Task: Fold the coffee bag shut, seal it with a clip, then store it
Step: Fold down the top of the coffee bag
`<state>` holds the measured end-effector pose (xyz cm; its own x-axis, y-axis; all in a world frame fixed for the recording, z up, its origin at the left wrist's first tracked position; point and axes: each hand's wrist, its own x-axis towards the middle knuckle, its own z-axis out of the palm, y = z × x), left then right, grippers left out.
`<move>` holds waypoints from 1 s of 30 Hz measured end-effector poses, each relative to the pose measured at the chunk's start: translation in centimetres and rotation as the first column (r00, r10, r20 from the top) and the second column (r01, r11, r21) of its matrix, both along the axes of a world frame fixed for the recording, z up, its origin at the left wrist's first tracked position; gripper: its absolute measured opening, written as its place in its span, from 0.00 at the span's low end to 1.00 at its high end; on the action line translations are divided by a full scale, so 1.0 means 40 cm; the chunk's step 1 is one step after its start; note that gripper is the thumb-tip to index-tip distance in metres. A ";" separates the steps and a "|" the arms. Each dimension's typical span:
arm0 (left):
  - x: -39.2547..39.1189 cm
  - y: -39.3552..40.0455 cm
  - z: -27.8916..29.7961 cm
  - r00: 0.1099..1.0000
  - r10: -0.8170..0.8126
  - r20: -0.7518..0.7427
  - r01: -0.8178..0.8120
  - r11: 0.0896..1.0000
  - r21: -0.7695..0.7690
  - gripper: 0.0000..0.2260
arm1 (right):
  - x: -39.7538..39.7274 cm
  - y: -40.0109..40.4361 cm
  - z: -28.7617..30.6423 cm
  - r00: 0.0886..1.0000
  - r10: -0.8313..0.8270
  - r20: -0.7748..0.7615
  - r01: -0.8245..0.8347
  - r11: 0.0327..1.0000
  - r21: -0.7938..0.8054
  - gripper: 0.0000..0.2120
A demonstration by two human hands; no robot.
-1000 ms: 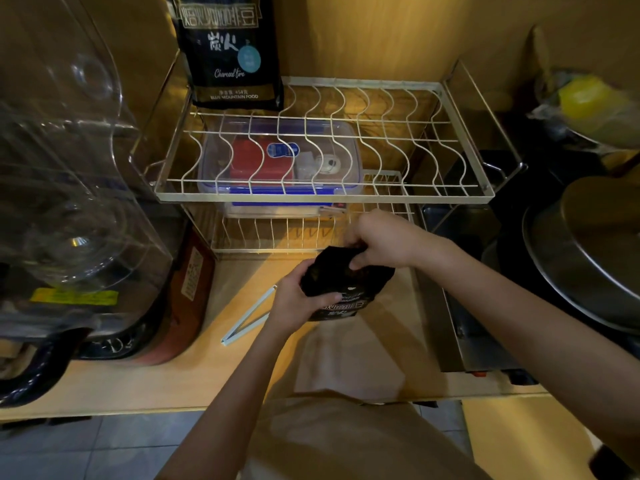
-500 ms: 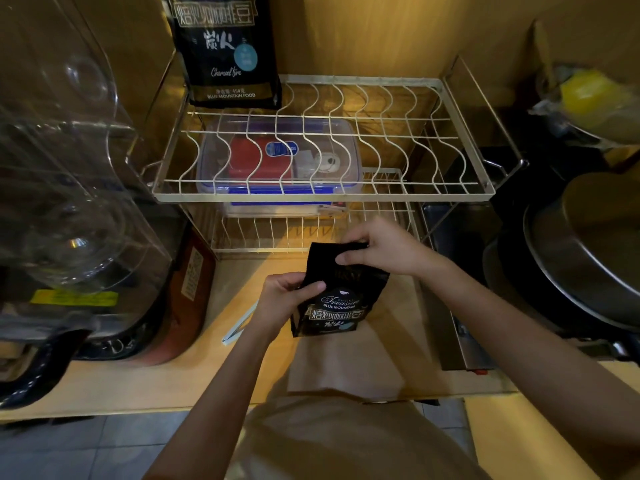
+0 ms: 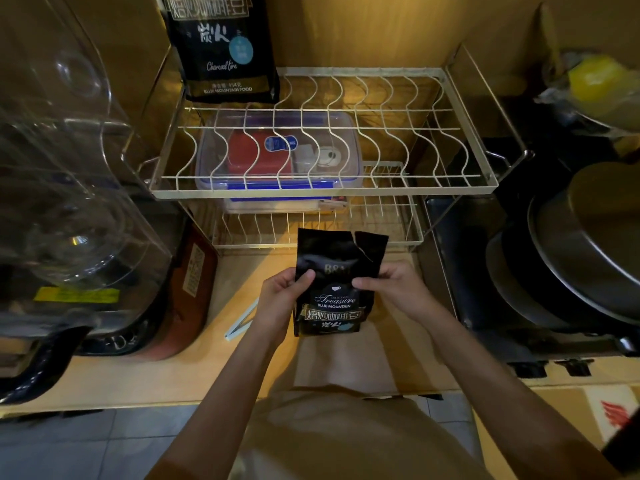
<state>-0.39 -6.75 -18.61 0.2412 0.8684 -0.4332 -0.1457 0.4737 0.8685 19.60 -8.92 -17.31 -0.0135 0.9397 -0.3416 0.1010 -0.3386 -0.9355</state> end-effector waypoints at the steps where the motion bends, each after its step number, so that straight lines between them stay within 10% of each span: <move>1: -0.002 -0.002 -0.001 1.000 -0.002 -0.007 0.002 1.000 -0.004 0.05 | 0.000 -0.003 -0.001 1.000 -0.003 -0.012 0.003 1.000 -0.003 0.06; 12: 0.023 -0.016 0.037 0.977 0.212 -0.030 -0.211 0.977 0.038 0.13 | -0.051 -0.037 0.000 0.949 -0.250 -0.190 0.237 0.967 -0.090 0.07; 15: 0.030 -0.018 0.044 0.949 0.305 -0.078 -0.300 0.952 0.066 0.21 | -0.073 -0.045 0.013 0.889 -0.382 -0.254 0.379 0.923 -0.063 0.21; 25: -0.021 -0.002 0.024 0.939 -0.042 -0.340 0.134 0.958 0.254 0.12 | -0.048 -0.055 0.011 0.979 -0.157 -0.128 0.166 0.984 0.065 0.18; 30: -0.059 0.019 0.020 0.858 -0.066 -0.509 0.267 0.905 0.332 0.07 | -0.024 -0.046 -0.006 0.972 -0.102 0.210 0.066 0.983 0.173 0.11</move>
